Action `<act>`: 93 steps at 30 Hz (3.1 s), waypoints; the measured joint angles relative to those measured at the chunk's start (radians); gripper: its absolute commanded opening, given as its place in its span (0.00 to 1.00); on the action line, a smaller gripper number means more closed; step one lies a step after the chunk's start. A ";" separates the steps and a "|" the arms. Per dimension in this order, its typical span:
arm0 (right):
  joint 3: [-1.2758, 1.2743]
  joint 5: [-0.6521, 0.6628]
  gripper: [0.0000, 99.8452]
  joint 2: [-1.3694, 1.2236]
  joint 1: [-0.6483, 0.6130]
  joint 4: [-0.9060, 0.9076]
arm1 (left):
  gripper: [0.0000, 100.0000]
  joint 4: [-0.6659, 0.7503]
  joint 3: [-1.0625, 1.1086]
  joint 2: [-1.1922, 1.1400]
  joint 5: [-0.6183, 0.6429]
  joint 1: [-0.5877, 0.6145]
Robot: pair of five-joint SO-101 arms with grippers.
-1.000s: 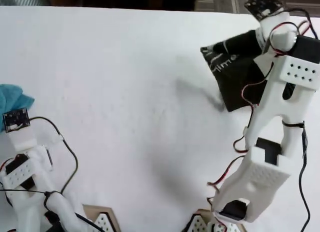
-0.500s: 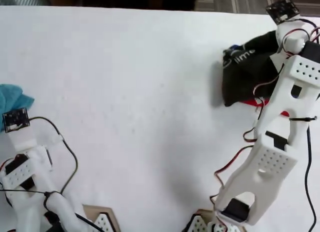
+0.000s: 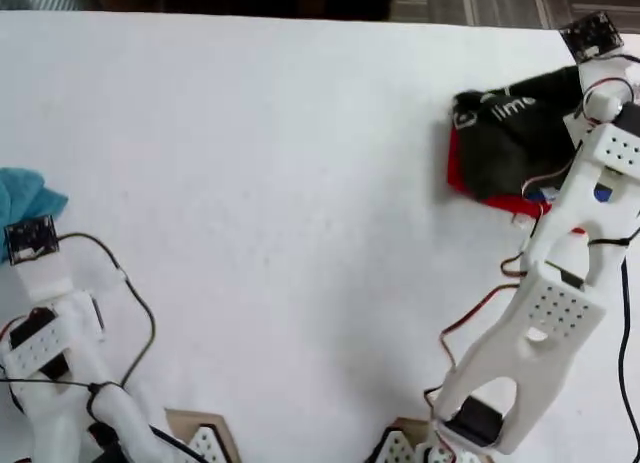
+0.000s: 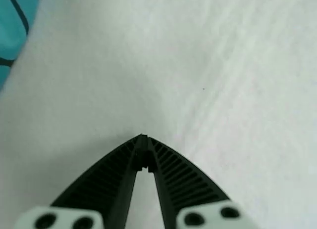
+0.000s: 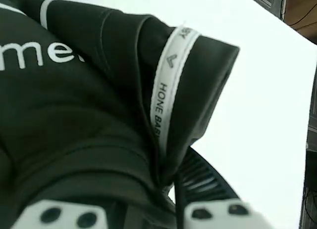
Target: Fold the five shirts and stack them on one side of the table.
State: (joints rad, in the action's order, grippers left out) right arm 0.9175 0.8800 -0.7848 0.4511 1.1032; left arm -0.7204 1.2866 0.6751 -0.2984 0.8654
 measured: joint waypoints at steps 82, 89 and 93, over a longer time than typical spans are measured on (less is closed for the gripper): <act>0.325 -0.273 0.29 -0.100 0.061 0.081 | 0.03 0.012 0.015 0.006 0.000 0.000; 0.385 -0.273 0.03 -0.100 0.048 0.206 | 0.03 0.012 0.015 0.006 0.000 0.000; 0.388 -0.273 0.02 -0.098 0.012 0.301 | 0.03 0.012 0.015 0.006 0.000 0.000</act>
State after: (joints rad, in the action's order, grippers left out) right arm 1.3057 0.6068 -0.8830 0.4634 1.4039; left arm -0.7081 1.3019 0.6813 -0.2984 0.8654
